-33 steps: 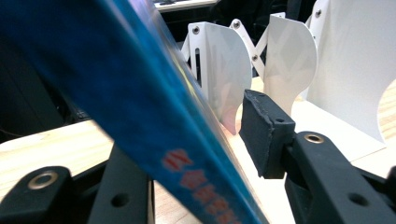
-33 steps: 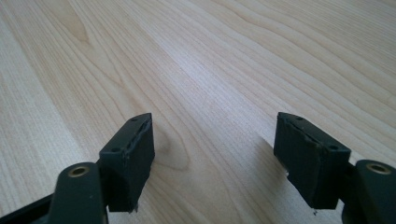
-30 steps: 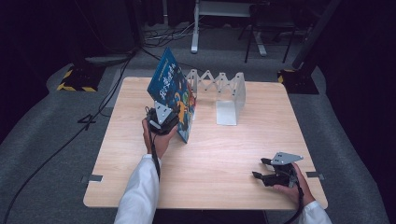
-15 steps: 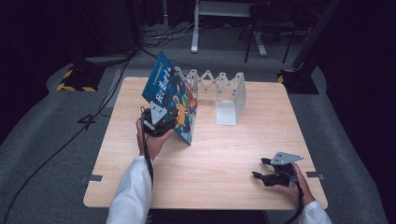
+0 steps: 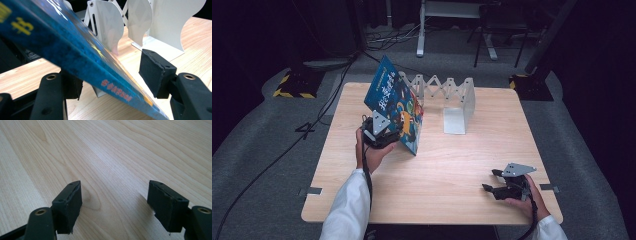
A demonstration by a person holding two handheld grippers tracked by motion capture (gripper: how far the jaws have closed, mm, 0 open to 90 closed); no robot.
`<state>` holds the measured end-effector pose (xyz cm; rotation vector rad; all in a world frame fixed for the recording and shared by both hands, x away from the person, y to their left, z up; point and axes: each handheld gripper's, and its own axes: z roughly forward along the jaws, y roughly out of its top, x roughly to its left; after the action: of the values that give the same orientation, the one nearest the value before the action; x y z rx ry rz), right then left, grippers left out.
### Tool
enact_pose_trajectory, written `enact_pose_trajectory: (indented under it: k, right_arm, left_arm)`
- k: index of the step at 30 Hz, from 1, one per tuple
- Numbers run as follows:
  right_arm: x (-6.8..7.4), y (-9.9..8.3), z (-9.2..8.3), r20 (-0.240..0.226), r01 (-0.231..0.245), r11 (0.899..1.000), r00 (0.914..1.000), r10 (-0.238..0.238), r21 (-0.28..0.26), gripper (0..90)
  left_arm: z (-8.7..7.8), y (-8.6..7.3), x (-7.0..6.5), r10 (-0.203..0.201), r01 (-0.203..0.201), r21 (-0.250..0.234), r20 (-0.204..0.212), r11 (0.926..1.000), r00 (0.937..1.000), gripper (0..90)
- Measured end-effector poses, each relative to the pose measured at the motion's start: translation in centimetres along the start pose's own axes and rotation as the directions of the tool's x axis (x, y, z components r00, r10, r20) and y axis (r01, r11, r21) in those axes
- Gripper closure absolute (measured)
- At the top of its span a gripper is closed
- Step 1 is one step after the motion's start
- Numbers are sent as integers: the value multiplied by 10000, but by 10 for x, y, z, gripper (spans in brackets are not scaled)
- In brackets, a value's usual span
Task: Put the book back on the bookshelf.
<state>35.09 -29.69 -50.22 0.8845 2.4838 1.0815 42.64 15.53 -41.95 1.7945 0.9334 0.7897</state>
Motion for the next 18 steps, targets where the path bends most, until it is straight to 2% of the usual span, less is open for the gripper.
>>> enact_pose_trajectory:
  k: [2,4,7,11,16,18]
  right_arm:
    - [0,0,0,11,-31,10000,10000,31,21,280]
    - [0,1,0,-2,-59,9999,10000,59,91,262]
    - [0,1,0,48,-51,9999,10000,50,162,240]
    - [2,3,-2,220,73,9996,9997,-79,263,223]
    - [5,8,-7,356,-2,10000,9994,0,60,215]
    - [5,9,-9,446,22,10000,9990,-24,43,211]
  left_arm:
    - [-2,0,1,15,-16,78,134,10000,9999,377]
    - [-4,1,2,-246,240,158,426,9996,9988,334]
    - [-7,2,3,-282,268,250,561,9993,9980,317]
    - [-16,4,4,-38,16,293,747,9996,9972,281]
    - [-27,4,5,-99,39,579,1037,9983,9946,234]
    - [-31,2,5,86,-158,689,1043,9975,9945,219]
